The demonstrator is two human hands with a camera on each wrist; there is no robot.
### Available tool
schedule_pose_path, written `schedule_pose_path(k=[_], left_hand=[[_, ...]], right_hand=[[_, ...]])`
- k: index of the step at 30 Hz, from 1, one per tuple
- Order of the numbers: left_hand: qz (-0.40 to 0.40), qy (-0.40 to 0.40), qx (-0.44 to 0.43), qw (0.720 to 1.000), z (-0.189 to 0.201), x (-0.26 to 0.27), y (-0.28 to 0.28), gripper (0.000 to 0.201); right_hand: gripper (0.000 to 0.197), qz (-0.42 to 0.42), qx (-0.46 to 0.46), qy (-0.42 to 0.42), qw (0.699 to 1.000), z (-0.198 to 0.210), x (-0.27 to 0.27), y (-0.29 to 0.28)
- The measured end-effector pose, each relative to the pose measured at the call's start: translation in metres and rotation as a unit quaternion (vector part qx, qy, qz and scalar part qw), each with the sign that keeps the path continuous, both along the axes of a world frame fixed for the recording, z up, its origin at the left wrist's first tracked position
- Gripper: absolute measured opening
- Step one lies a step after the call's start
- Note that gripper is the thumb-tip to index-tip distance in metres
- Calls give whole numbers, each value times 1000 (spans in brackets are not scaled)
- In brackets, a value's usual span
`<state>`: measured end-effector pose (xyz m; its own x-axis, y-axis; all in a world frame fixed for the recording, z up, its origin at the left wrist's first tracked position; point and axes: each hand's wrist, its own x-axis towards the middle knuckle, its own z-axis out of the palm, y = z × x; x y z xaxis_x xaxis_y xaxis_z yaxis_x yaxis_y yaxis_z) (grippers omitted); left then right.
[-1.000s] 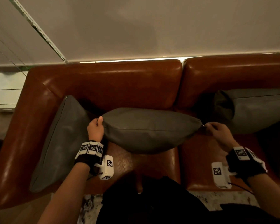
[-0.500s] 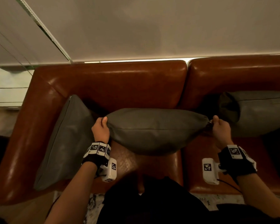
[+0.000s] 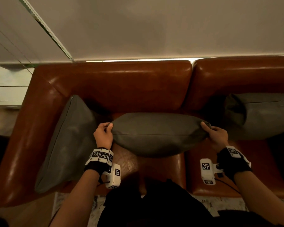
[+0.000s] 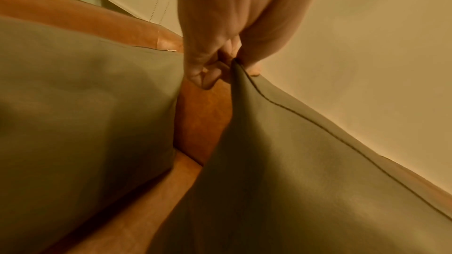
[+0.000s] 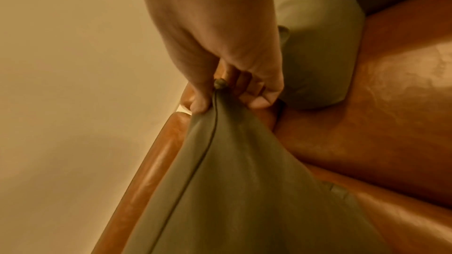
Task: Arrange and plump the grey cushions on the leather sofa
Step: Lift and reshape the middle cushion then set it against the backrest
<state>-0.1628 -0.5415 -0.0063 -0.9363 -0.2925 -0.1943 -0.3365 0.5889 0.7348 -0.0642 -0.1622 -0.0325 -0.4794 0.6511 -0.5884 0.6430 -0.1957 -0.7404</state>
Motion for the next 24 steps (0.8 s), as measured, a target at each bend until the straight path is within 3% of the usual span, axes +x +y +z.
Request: schedule_pose_path(k=[3,6,8,12,15,18,20,22,24], left_hand=[[22,-12,11,1000,-1,4,5,33],[0,-30,-15,999,-2,8,15,35],[3,4,-33,999,1,7,11,35],[5,60,-32,998,10,-3,-13,32],[36,7,-33,999,-7,-9,-18,35],[67,-130,-63,987,-27,-17,-16,38],[23,-210,-101,972,-34,-18,-12,47],[-110,-190,-106,970,-39,-17,-6,53],[-242,-164,-29,956,-46,-17,-1,61]], right_hand=[[40,12,80,-23,996,-1,-2,-9],[36,30,102,7,994,8,-7,-35],[28,77,140,20,987,17,-8,-44],[34,115,224,28,967,47,-10,-31],[32,123,247,61,959,70,-26,-45],[32,149,263,102,948,100,-54,-74],[36,182,291,146,928,119,-74,-98],[38,219,324,192,900,131,-99,-130],[38,262,348,220,873,134,-125,-171]])
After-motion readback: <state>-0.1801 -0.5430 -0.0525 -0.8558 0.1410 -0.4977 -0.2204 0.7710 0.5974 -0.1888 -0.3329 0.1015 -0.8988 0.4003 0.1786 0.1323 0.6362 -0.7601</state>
